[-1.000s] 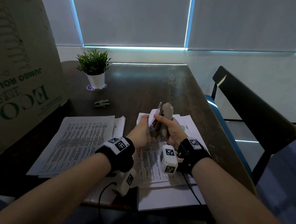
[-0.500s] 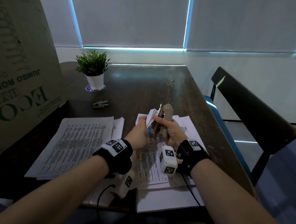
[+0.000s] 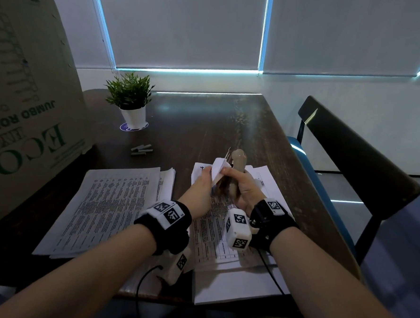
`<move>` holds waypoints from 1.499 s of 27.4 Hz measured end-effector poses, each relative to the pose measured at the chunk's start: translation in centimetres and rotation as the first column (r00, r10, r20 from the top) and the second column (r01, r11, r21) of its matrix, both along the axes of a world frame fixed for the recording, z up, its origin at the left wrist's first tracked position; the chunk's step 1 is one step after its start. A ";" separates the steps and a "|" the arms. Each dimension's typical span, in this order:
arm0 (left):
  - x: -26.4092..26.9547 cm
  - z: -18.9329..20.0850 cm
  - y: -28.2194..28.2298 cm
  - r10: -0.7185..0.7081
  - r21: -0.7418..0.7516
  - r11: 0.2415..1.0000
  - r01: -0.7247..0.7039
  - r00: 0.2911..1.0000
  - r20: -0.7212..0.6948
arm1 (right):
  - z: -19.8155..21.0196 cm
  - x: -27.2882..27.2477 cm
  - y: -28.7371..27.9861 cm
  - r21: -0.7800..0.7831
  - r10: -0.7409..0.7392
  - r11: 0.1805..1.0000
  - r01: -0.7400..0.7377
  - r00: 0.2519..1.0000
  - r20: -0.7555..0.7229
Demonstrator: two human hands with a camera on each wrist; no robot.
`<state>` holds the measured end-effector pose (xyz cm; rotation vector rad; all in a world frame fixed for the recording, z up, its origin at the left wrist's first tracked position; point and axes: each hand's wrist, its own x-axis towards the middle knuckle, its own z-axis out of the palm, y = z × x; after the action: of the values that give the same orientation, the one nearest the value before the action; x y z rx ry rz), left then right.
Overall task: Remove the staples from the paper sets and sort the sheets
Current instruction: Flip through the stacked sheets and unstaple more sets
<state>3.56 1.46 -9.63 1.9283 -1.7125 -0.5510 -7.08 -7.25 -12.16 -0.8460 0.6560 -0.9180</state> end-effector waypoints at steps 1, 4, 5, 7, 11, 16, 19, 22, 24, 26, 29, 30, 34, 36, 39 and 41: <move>-0.1 -0.1 -0.1 -0.010 0.007 1.000 0.010 1.000 0.016 | 0.0 0.0 0.0 0.012 0.003 1.000 -0.003 1.000 0.010; -0.1 -0.4 -0.2 -0.041 0.002 0.999 0.041 0.999 -0.009 | 0.3 -0.2 0.0 0.030 0.013 0.999 -0.014 1.000 0.010; 0.0 -0.4 -0.1 -0.050 -0.043 0.998 0.048 0.998 -0.044 | 0.2 -0.2 0.0 0.042 0.007 0.999 -0.007 1.000 0.006; 0.3 -0.3 0.2 -0.053 -0.208 0.978 0.037 0.996 -0.075 | 0.2 -0.5 -0.1 0.070 0.009 0.997 -0.009 1.000 0.004; 0.7 -0.4 0.6 -0.027 -0.237 0.970 0.055 0.993 0.116 | 0.2 -0.6 -0.2 0.089 0.034 0.995 -0.036 0.999 0.030; 1.2 0.3 0.4 0.185 -0.113 0.979 -0.167 0.967 0.174 | 0.2 -0.1 -0.4 0.129 -0.033 0.991 0.030 0.999 0.020; 1.7 0.8 0.6 0.253 -0.084 0.963 -0.254 0.967 -0.033 | 2.4 -0.6 0.1 0.080 -0.115 0.991 0.108 0.989 0.088; 1.4 2.2 1.6 0.227 -0.170 0.940 -0.295 0.915 -0.333 | 6.7 -1.8 0.0 -0.189 -0.297 0.932 0.310 0.950 0.095; 0.7 3.2 2.0 0.183 -0.212 0.930 -0.300 0.879 -0.440 | 10.1 -2.2 0.6 -0.362 -0.345 0.855 0.372 0.928 0.138; -0.2 4.0 2.1 0.175 -0.237 0.921 -0.310 0.870 -0.461 | 13.1 -2.0 1.4 -0.489 -0.322 0.790 0.368 0.930 0.180; -0.9 4.9 1.7 0.157 -0.262 0.912 -0.315 0.860 -0.486 | 15.8 -1.2 2.1 -0.629 -0.242 0.717 0.300 0.954 0.178; -1.2 5.4 1.6 0.154 -0.270 0.910 -0.315 0.860 -0.486 | 16.1 -0.9 2.1 -0.654 -0.234 0.703 0.279 0.959 0.158; -1.8 6.5 1.5 0.142 -0.313 0.899 -0.306 0.880 -0.453 | 16.9 -0.3 2.3 -0.704 -0.232 0.669 0.239 0.967 0.108; -2.0 6.9 1.5 0.138 -0.323 0.900 -0.292 0.895 -0.425 | 17.1 0.1 2.6 -0.731 -0.234 0.650 0.208 0.970 0.068; -2.3 7.2 1.3 0.123 -0.324 0.911 -0.255 0.918 -0.376 | 16.9 0.7 3.0 -0.746 -0.270 0.631 0.213 0.962 0.047; -2.6 7.4 1.3 0.115 -0.332 0.910 -0.247 0.922 -0.369 | 16.7 0.9 3.0 -0.741 -0.335 0.624 0.246 0.942 0.030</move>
<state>0.98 2.80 -2.26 1.5891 -1.2884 -0.4222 -6.21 -4.21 4.55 -1.5638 0.5113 -1.4929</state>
